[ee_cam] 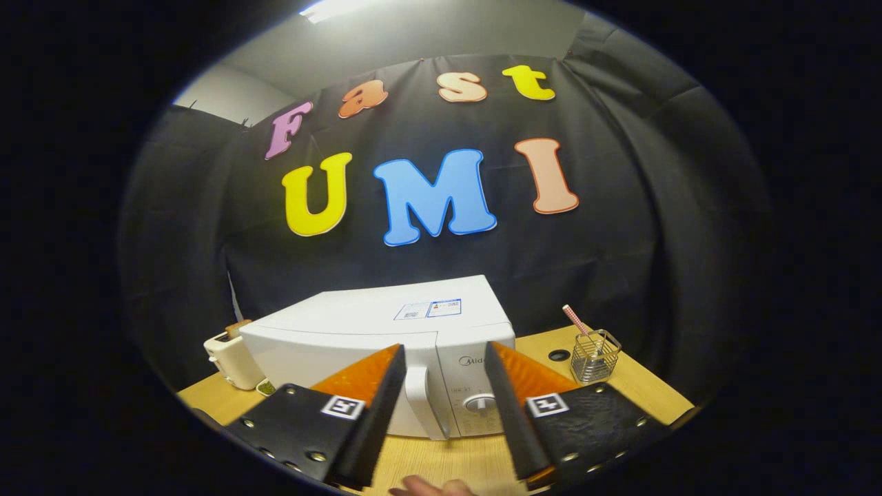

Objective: Open the microwave, put the food inside, and close the microwave door.

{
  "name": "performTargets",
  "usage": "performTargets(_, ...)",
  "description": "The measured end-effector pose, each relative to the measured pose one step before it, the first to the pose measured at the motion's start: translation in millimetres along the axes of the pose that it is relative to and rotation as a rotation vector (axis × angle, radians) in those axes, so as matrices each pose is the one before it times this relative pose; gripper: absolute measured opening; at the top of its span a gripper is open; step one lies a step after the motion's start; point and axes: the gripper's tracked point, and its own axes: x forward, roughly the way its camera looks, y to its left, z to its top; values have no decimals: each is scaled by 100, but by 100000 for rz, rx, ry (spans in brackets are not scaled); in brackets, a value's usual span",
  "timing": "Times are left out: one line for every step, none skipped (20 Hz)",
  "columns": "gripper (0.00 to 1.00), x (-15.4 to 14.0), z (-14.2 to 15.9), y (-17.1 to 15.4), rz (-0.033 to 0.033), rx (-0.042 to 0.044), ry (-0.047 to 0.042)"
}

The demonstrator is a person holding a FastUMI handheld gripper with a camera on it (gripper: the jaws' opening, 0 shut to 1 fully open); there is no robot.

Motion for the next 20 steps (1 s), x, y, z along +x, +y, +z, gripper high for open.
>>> performTargets(100, -1272, 1853, -42, 372, -205, -852)
performTargets(99, -427, 1431, -518, -104, -826, -1816)
performTargets(100, -766, 1813, -388, -129, -896, -1586)
performTargets(100, -795, 1640, -457, -307, -408, -1890)
performTargets(99, -729, 1763, -398, -707, -486, -1632)
performTargets(99, -599, 1966, -440, -927, -1331, -2375)
performTargets(99, -630, 1997, -448, -1144, -1867, -2919)
performTargets(99, -437, 1719, -598, -1866, -2332, -2729)
performTargets(100, -490, 1665, -567, -1727, -2699, -2567)
performTargets(99, -362, 1408, -317, -712, -2447, -1850)
performTargets(99, -390, 923, -215, 24, -1256, -628)
performTargets(99, -324, 851, -103, 172, 103, -1029)
performTargets(99, -367, 632, -58, 535, 268, -604)
performTargets(100, -297, 173, -289, 166, -1, -294)
performTargets(100, -309, -1, -223, 116, -62, -311)
performTargets(100, -153, -66, -306, 220, -326, -296)
performTargets(100, -186, -228, -274, -56, -197, -344)
performTargets(100, -111, -360, -384, -169, 15, -93)
performTargets(99, -104, -395, -218, 185, 498, -50)
performTargets(99, -40, -702, -238, 523, 413, 668)
